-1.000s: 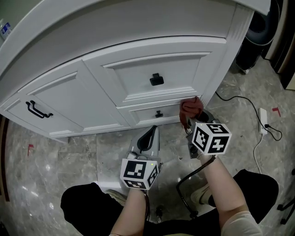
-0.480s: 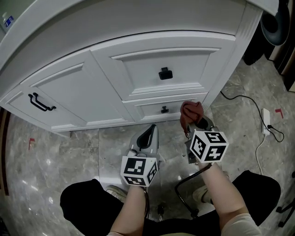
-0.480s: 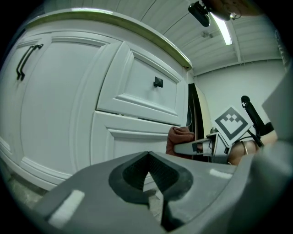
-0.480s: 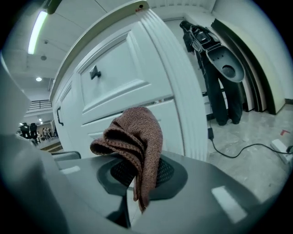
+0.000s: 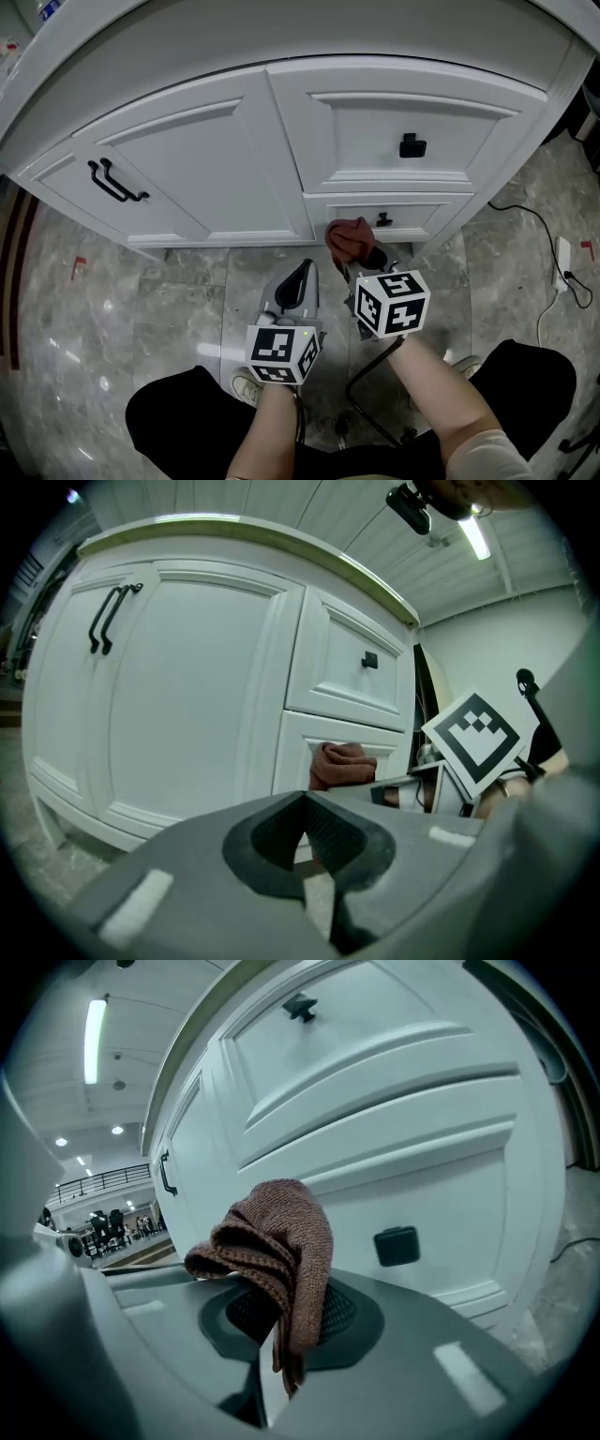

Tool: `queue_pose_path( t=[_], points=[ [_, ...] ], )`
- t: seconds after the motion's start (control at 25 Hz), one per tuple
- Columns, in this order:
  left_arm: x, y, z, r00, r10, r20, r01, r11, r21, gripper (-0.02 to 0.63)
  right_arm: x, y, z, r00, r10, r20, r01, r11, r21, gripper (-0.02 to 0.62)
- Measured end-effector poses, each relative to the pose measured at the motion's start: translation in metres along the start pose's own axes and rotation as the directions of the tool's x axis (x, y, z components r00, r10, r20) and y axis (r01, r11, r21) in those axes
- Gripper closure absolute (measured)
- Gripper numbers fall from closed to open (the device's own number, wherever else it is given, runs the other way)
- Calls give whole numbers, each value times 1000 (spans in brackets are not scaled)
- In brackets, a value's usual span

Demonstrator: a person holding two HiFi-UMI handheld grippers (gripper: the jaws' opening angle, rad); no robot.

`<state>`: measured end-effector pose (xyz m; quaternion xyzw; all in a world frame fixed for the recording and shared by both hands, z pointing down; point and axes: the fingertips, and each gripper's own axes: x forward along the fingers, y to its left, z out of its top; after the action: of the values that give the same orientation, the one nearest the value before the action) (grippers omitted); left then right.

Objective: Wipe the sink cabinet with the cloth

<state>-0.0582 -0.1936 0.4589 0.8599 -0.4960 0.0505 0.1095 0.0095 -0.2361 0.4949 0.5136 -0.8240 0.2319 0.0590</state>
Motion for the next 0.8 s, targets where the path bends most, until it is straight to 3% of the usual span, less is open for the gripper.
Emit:
queue_pose_path(
  t=[0.28,0.8],
  points=[
    [-14,28,-4,999,32,0,-32,999,1,606,44,34,-9,997,77,-8,-77,997,-4,517],
    [0,8,-5,1000,-15,-3,15,1000,13,606,28,-23,3,999,-45,0,44,998,53,517]
  ],
)
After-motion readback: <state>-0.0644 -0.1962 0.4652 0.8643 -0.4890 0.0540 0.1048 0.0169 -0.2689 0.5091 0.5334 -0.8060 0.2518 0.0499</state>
